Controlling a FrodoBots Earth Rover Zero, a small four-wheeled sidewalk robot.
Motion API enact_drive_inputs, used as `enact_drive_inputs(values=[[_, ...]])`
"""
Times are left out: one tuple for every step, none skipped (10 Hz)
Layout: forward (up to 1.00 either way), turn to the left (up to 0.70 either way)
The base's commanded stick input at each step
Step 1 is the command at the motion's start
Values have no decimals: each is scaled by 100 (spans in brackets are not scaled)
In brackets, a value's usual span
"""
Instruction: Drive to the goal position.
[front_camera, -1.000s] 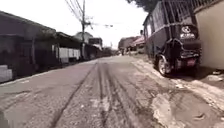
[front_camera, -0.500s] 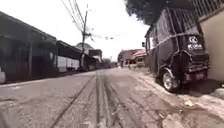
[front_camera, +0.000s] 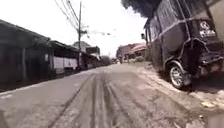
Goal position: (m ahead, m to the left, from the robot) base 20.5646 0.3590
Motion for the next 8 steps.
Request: enact_drive_inputs(values=[[70, 1], [70, 1], [70, 1], [70, 1], [70, -7], [70, -24], [70, 0], [70, 1]])
